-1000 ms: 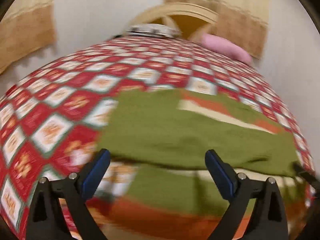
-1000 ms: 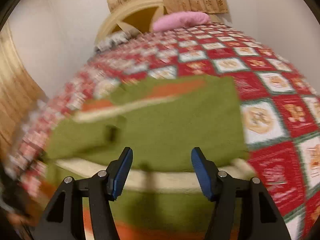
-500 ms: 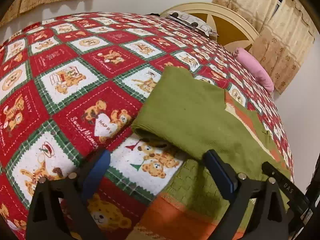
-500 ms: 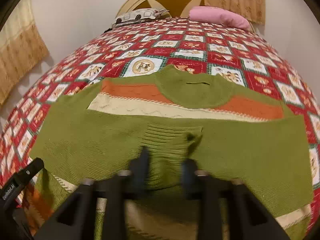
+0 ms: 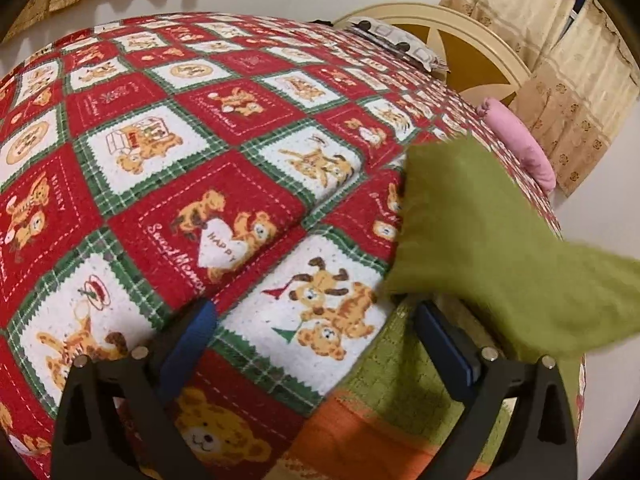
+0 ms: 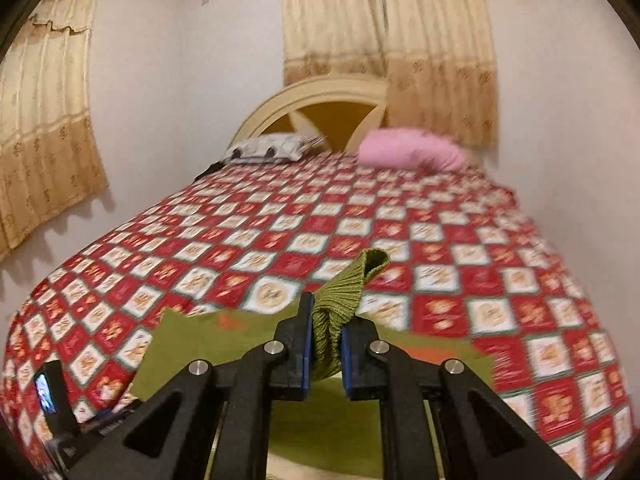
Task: Fold small clothes
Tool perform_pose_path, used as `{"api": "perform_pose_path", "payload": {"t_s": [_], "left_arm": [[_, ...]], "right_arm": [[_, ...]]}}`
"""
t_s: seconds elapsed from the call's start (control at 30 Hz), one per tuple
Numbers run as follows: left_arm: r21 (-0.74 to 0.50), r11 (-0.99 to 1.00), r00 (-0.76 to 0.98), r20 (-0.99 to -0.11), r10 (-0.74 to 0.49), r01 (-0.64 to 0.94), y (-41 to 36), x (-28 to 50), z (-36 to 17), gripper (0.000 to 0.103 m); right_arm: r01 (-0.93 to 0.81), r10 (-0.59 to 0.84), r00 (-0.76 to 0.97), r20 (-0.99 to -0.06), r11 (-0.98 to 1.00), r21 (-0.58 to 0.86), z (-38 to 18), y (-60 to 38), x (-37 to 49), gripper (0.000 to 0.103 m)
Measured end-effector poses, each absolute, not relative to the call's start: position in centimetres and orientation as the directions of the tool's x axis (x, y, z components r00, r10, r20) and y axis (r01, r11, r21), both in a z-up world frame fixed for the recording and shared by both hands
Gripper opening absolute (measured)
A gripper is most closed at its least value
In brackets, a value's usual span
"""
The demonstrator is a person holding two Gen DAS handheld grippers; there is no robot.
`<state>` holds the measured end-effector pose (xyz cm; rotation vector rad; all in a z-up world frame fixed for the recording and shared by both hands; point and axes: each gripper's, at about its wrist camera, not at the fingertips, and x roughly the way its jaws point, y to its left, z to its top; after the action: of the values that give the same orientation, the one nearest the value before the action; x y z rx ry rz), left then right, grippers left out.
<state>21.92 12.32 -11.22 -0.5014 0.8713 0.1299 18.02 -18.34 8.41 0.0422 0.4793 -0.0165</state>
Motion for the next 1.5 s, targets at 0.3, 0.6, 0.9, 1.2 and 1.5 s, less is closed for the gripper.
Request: {"api": "perform_pose_path", "payload": {"t_s": [0.3, 0.6, 0.9, 1.2, 1.5], "left_arm": [[-0.350, 0.884, 0.638, -0.766, -0.078, -0.311, 12.2, 22.1, -11.2, 0.102], [-0.328, 0.892, 0.633, -0.772, -0.064, -0.310, 12.0, 22.2, -11.3, 0.102], [-0.328, 0.892, 0.633, -0.771, -0.064, -0.310, 12.0, 22.2, -11.3, 0.102], [-0.314, 0.896, 0.635, -0.771, -0.048, -0.314, 11.9, 22.0, -11.1, 0.102], [-0.301, 0.902, 0.627, -0.778, -0.044, -0.310, 11.8, 22.0, -11.2, 0.102]], "right_arm": [[0.164, -0.134, 0.784, -0.607, 0.986, -0.006, 0.8, -24.4, 17.9, 0.011], [0.239, -0.137, 0.651, -0.746, 0.971, 0.030, -6.6, -28.4, 18.5, 0.012], [0.479, -0.441, 0.583, -0.682, 0.865, -0.150, -4.6, -31.6, 12.4, 0.027], [0.307, -0.226, 0.715, -0.662, 0.952, 0.008, -2.5, -28.2, 11.6, 0.027], [0.205, -0.090, 0.611, -0.787, 0.978, 0.048, -6.9, -26.2, 15.4, 0.028]]}}
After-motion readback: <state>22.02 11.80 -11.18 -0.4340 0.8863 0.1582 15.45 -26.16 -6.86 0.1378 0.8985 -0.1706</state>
